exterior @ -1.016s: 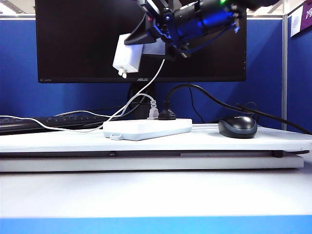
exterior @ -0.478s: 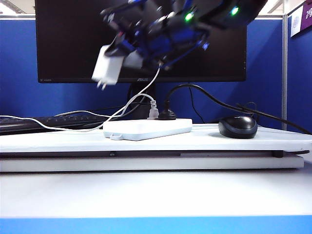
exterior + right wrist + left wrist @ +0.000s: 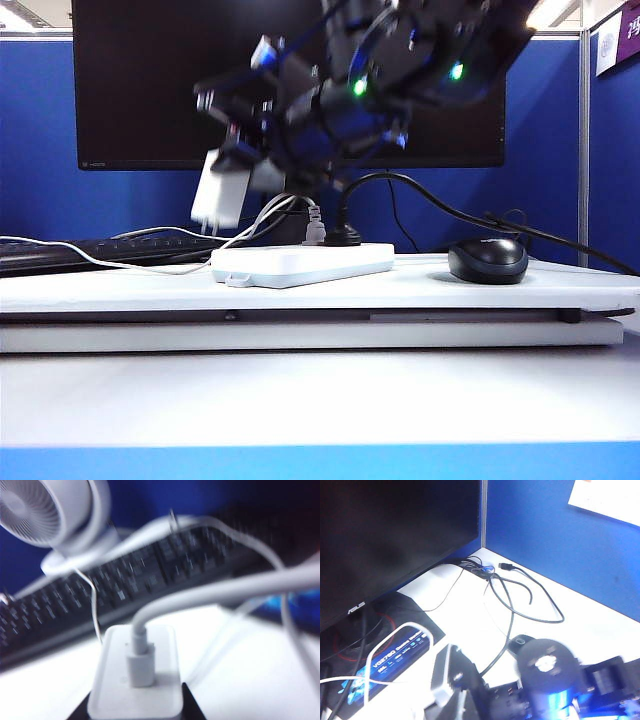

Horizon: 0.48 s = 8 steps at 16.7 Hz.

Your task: Unplug the white charger from the socket, then place it next to the socket.

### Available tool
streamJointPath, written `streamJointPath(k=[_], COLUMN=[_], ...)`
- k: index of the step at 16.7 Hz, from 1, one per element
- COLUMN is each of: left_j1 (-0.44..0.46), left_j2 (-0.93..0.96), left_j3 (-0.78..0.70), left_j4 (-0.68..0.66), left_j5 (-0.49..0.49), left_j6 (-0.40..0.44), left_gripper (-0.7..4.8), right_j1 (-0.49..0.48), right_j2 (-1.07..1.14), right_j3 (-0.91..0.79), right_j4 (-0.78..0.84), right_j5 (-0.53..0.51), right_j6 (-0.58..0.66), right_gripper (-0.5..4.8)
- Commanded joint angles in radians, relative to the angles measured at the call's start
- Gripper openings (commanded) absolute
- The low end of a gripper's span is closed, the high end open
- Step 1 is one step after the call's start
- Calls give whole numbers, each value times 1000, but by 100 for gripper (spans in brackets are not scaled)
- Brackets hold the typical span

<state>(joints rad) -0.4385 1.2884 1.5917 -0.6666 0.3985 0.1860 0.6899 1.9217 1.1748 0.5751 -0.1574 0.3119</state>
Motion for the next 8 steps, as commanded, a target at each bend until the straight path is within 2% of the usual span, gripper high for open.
streamJointPath(k=[1,3,4,5,6,8], left_j1=[0,0,0,0,0,0], left_j2=[-5,-5,-5,-5,-5,-5], left_j3=[2,2,2,2,2,2], left_j4=[5,-5,-6,-6,-7,-7], left_j5=[6,6,6,6,6,6], left_j6=[-3,-3,-3,-3,-3,-3], left_gripper=[-5,-5,-5,-5,-5,-5], right_j1=[2,2,2,2,2,2], right_j2=[22,23,23,23,18,1], right_j3=[6,6,6,6,6,6], right_j4=[16,-4,-19,-32,-46,-55], right_j5=[-1,-1,-1,-2,-2,-1], right_j6=[29,29,28,28,29,27], right_gripper=[-1,-1,39,202,319,319])
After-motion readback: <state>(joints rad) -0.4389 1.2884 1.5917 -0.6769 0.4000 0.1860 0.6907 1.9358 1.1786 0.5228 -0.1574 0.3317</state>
